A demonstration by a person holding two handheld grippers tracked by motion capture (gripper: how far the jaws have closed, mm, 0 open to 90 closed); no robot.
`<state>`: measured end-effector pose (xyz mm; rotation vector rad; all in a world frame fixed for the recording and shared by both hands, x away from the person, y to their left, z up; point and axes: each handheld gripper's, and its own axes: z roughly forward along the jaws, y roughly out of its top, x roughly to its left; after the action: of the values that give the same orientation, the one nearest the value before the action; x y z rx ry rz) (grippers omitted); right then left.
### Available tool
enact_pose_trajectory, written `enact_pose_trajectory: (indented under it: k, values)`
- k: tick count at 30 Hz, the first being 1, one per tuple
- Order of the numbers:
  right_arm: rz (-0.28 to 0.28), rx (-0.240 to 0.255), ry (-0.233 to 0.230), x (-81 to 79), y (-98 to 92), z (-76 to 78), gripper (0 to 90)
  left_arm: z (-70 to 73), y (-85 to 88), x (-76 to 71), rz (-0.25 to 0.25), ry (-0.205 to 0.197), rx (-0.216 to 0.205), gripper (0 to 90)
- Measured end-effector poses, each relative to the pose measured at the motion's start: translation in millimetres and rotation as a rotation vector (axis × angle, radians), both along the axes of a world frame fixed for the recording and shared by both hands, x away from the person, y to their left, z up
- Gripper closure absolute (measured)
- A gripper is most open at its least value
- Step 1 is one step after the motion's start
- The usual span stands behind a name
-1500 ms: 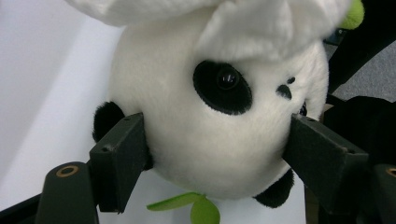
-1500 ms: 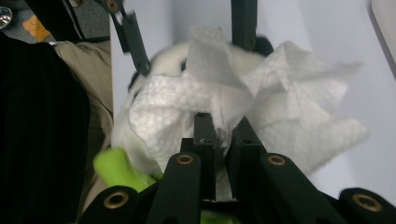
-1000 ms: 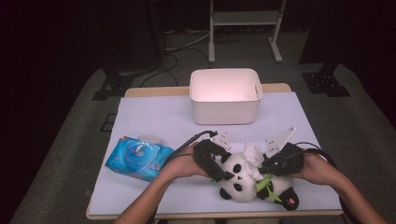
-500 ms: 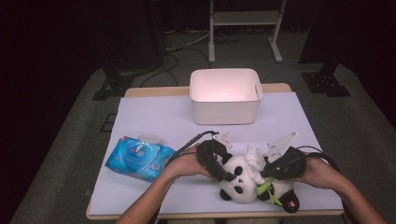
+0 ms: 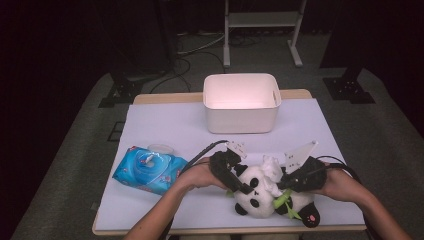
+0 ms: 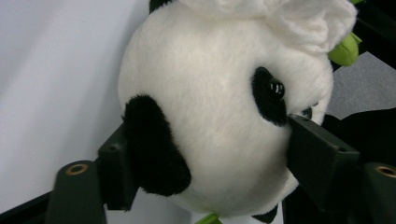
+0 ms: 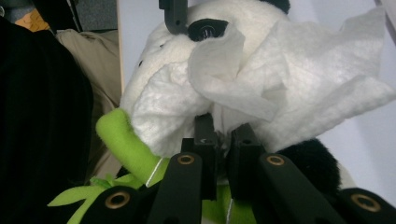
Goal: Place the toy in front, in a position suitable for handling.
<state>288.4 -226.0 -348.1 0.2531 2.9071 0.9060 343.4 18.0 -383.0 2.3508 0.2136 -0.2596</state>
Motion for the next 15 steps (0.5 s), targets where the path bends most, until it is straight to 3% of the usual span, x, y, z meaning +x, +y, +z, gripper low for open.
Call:
enact_pose_trajectory:
  k: [6,12,15]
  values:
    - [-0.008,0.016,-0.024,7.2,4.1,5.0,83.3,12.7,8.0,3.8,0.022,-0.05,-0.001,31.7]
    - [-0.016,0.039,-0.054,18.2,17.0,14.6,83.2,36.5,25.5,7.9,0.048,-0.135,0.019,32.2]
    - [-0.002,0.052,-0.054,23.3,25.6,17.0,83.2,36.1,30.7,6.4,0.055,-0.149,0.037,32.1]
